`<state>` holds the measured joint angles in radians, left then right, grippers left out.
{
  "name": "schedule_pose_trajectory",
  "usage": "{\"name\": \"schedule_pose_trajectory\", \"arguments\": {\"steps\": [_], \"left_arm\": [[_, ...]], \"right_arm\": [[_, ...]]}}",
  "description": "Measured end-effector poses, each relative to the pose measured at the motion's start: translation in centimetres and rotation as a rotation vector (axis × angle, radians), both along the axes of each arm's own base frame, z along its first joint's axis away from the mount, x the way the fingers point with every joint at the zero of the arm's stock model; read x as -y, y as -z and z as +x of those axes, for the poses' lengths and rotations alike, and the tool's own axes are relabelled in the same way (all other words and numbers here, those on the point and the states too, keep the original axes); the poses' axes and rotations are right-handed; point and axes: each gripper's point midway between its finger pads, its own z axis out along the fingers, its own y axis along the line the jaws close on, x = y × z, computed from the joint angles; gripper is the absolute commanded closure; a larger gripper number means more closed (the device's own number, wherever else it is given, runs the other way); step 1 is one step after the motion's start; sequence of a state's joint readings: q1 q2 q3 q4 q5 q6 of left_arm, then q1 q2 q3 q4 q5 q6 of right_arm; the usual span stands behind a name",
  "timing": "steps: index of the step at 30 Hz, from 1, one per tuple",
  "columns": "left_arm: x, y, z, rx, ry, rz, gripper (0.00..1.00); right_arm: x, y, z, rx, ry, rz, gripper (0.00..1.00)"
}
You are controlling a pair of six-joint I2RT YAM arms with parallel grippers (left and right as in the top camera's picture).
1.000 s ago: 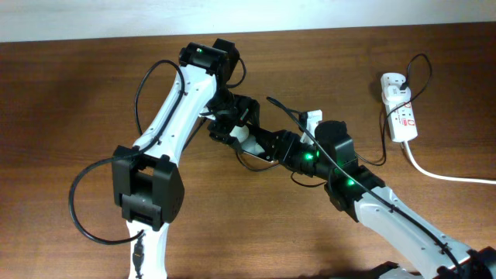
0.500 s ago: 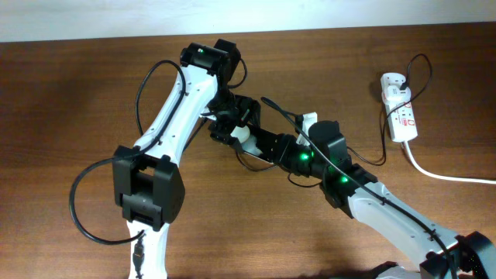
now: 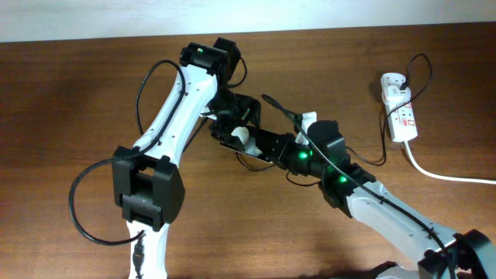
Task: Plug charger to phone and switch on socket
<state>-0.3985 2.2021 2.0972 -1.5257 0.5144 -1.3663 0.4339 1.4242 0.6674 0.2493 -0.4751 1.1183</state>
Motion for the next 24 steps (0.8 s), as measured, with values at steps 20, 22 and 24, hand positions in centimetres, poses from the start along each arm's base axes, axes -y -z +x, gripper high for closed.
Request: {"name": "schedule_pose_trajectory", "arguments": {"steps": [20,22,24], "left_arm": [[0.1,-0.6,0.6,0.055,0.055,-0.032,0.45],[-0.4,-0.6,0.9,0.084,0.100,-0.047,0.45],[-1.1,-0.6,1.4,0.112,0.135,-0.059,0.44]], "right_arm": [[-0.4,0.3,-0.6,-0.013,-0.027,0.007,0.96],[-0.4,0.3,-0.6,-0.003,-0.034,0.001,0.96],[-0.4,0.3,-0.7,0.003,-0.051,-0.001,0.96]]}}
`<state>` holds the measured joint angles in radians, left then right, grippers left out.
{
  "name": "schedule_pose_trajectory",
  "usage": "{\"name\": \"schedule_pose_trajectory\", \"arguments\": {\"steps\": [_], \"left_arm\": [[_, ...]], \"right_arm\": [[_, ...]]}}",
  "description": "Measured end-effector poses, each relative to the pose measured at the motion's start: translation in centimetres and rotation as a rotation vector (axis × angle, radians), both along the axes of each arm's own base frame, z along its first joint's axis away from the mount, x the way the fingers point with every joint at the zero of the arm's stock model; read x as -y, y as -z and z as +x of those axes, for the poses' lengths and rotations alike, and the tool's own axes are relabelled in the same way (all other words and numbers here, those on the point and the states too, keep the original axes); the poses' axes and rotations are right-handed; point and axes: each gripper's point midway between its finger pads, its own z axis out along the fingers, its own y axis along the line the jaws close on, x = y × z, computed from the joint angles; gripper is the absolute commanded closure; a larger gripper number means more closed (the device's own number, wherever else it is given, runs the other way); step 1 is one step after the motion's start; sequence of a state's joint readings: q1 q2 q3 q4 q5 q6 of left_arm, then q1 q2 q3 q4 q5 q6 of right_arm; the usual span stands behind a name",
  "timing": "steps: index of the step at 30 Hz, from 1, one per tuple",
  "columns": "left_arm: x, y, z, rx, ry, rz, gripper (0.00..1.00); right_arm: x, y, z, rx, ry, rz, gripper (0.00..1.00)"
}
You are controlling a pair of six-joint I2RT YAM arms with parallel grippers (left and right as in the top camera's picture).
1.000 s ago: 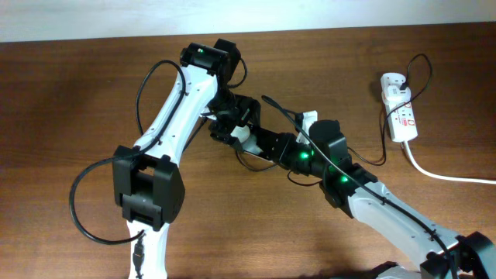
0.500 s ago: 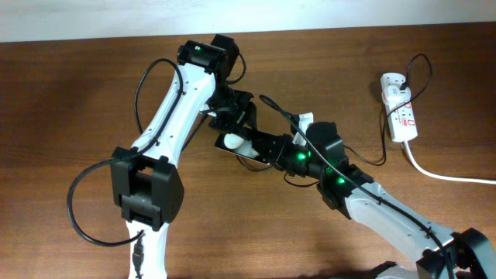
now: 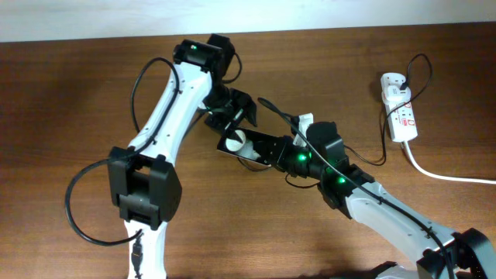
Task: Plug charger to phone and switch on socket
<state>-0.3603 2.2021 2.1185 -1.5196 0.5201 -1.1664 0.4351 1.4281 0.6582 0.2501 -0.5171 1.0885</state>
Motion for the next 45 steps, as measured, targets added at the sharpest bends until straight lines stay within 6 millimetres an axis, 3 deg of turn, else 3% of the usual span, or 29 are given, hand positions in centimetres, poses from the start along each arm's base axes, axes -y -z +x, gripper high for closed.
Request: {"name": "schedule_pose_trajectory", "arguments": {"steps": [7,10,22,27,31,39,45], "left_arm": [[-2.6,0.0,1.5,0.108,0.130,-0.043,0.46],[-3.3,0.0,1.9,0.146,0.183,-0.057,0.46],[-4.2,0.0,2.4,0.312,0.465,-0.116,0.43],[-4.2,0.0,2.9,0.359,0.512,-0.125,0.32],[-4.0,0.0,3.6,0.398,0.522,-0.126,0.27],[-4.1,-0.7,4.3,0.496,0.612,-0.220,0.34],[-6.0,-1.9,5.4,0.574,0.595,-0.320,0.28]], "right_arm": [[2.9,2.2,-0.7,-0.083,-0.011,-0.069,0.96],[3.6,2.0,-1.1,-0.076,-0.018,-0.091,0.96],[7.4,-3.7,-2.1,0.090,0.037,-0.114,0.96],[8.5,-6.0,-2.5,0.160,0.066,-0.106,0.96],[9.6,-6.4,-2.9,0.156,0.095,-0.110,0.96],[11.4,-7.9,-3.5,0.185,0.153,-0.109,0.96],[12.7,-7.8,-4.3,0.157,0.190,-0.117,0.96]]}}
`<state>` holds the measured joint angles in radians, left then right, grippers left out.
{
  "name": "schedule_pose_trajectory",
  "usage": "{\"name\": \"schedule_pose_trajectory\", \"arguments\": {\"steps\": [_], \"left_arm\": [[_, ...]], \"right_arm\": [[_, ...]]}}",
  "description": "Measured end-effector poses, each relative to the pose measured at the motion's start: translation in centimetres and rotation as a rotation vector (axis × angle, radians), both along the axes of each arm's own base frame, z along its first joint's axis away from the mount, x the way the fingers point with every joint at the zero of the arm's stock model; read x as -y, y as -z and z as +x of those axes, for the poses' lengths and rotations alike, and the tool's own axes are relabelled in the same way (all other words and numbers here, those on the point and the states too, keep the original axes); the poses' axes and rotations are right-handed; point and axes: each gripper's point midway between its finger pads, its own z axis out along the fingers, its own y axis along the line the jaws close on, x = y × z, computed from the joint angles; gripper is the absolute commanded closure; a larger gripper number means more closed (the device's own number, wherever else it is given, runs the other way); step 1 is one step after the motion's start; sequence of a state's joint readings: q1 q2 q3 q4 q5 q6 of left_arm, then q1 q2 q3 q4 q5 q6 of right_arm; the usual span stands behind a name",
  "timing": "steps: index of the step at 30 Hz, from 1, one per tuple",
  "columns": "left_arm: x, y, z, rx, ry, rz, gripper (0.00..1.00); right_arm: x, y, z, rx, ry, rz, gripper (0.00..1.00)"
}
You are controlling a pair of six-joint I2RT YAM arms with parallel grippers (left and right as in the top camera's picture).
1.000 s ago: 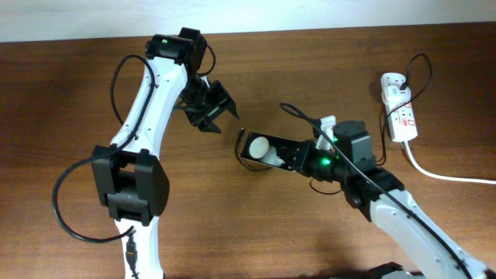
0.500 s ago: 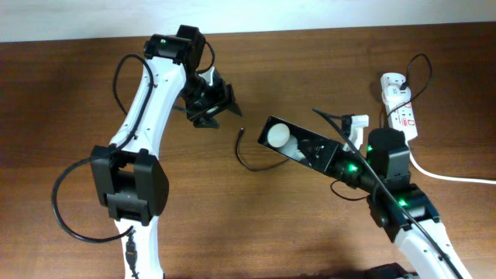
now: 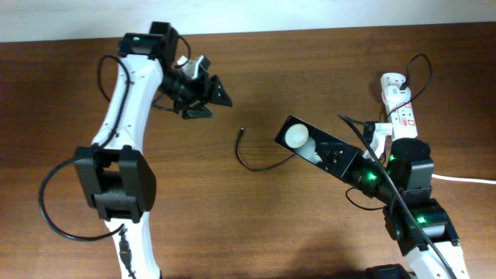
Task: Plug charger to phone and switch on socket
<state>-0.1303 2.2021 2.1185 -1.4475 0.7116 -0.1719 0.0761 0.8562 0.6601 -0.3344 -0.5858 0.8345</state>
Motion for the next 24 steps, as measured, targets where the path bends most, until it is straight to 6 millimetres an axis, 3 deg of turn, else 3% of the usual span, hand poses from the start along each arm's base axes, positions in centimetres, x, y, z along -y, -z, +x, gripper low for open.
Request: {"name": "schedule_pose_trajectory", "arguments": {"steps": [5,8,12,18,21,24], "left_arm": [[-2.0,-0.6,0.6,0.036,-0.009,-0.033,0.13],[-2.2,-2.4,0.0,0.096,0.032,-0.061,0.07],[-1.3,-5.9,-1.7,0.168,0.101,-0.141,0.07],[-0.2,-7.6,-2.2,0.205,0.140,-0.249,0.07],[0.2,-8.1,-2.2,0.214,0.145,-0.287,0.06],[0.5,-8.7,-2.0,0.236,0.150,-0.324,0.06]], "right_arm": [[0.3,-0.8,-0.4,0.022,-0.007,0.022,0.96],[0.2,-0.6,-0.9,0.001,-0.018,0.032,0.96],[0.0,-0.8,-1.4,0.001,-0.031,0.040,0.96],[0.0,-2.1,-2.0,0.052,-0.035,0.043,0.96],[0.7,-2.3,-1.2,0.049,0.026,0.049,0.96],[1.1,-4.0,0.3,0.120,0.072,0.074,0.96]]}}
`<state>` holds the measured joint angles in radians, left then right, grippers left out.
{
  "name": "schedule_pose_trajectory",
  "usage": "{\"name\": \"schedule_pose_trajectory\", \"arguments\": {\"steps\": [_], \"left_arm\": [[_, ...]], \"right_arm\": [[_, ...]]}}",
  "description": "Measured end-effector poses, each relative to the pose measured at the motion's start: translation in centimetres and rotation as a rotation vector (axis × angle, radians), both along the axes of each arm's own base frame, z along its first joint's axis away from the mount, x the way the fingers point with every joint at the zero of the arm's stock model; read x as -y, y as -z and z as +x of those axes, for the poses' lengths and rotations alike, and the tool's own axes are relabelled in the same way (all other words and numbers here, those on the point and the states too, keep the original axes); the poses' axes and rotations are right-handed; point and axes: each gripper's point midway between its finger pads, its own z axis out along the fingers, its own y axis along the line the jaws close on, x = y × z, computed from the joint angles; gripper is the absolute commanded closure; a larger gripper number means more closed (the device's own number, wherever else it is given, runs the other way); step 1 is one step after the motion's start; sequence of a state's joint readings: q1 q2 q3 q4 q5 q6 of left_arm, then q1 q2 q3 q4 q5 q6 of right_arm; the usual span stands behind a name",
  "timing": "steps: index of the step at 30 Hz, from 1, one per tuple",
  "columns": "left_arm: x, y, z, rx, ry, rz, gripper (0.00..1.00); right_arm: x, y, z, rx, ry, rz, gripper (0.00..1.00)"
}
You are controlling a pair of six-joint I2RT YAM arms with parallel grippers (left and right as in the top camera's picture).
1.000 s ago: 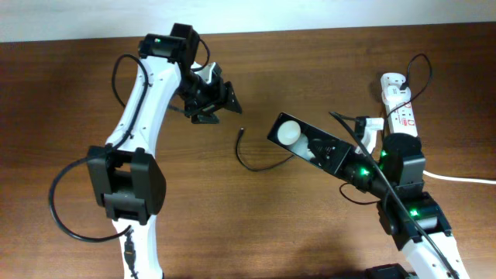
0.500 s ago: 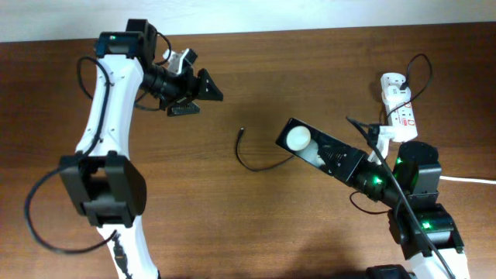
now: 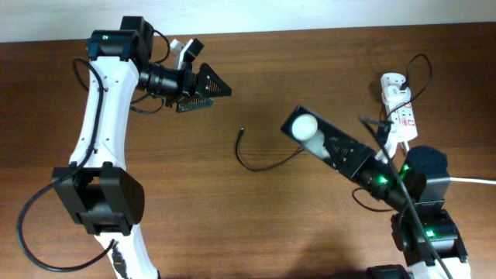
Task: Plug charger to phone and switch on socket
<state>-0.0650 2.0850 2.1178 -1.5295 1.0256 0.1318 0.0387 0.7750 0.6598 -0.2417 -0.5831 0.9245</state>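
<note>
My right gripper [image 3: 350, 159] is shut on one end of the black phone [image 3: 329, 146], which carries a round white knob [image 3: 304, 126] on its back. The phone hangs over the table at centre right, tilted toward the upper left. The black charger cable [image 3: 260, 166] lies on the wood, its free plug end [image 3: 242, 132] left of the phone and touching nothing. At the far right lies the white socket strip [image 3: 401, 112] with a white charger [image 3: 391, 80] plugged in. My left gripper [image 3: 208, 74] is at the upper left, open and empty, well away from cable and phone.
The charger's thin black lead [image 3: 422, 62] loops around the strip at the far right. A white mains cord [image 3: 457, 177] runs off the right edge. Bare brown tabletop [image 3: 232, 225] surrounds the cable, with the pale wall along the back.
The left arm has drawn further back to the upper left. The right gripper has shifted the phone slightly right and up. The cable end lies where it was.
First both grippers were crowded at the phone in the table's middle, the cable between them. Then the left gripper stood a little off. Later the left arm was far at upper left, the cable end lay loose on the wood, and the right held the phone further right.
</note>
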Motion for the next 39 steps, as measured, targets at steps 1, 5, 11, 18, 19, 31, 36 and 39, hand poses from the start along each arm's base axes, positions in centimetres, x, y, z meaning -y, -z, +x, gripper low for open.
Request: {"name": "schedule_pose_trajectory", "arguments": {"steps": [1,5,11,18,19,31,36,39], "left_arm": [[0.1,-0.1,0.1,0.004,0.001,-0.010,0.06],[0.3,-0.5,0.2,0.017,0.005,-0.032,0.05],[0.5,-0.6,0.3,0.024,0.008,-0.040,0.04],[0.5,-0.6,0.3,0.027,0.008,-0.042,0.02],[0.5,-0.6,0.3,0.027,0.008,-0.042,0.01],[0.5,-0.7,0.5,0.043,0.009,-0.043,0.01],[0.5,-0.7,0.5,0.043,0.009,-0.043,0.01],[0.6,-0.7,0.5,0.044,0.010,-0.043,0.01]], "right_arm": [[0.1,-0.7,0.5,0.027,0.010,0.011,0.96],[0.1,-2.8,3.2,0.113,0.033,0.077,0.96],[0.0,-6.2,4.6,0.242,0.041,0.150,0.96],[1.6,-7.0,5.6,0.237,0.157,0.181,0.96],[1.8,-7.5,5.7,0.247,0.168,0.182,0.96],[2.1,-9.0,5.9,0.214,0.203,0.121,0.96],[1.0,-8.8,4.7,0.177,0.157,0.039,0.96],[1.2,-7.9,4.2,0.144,0.158,0.004,0.96]]}}
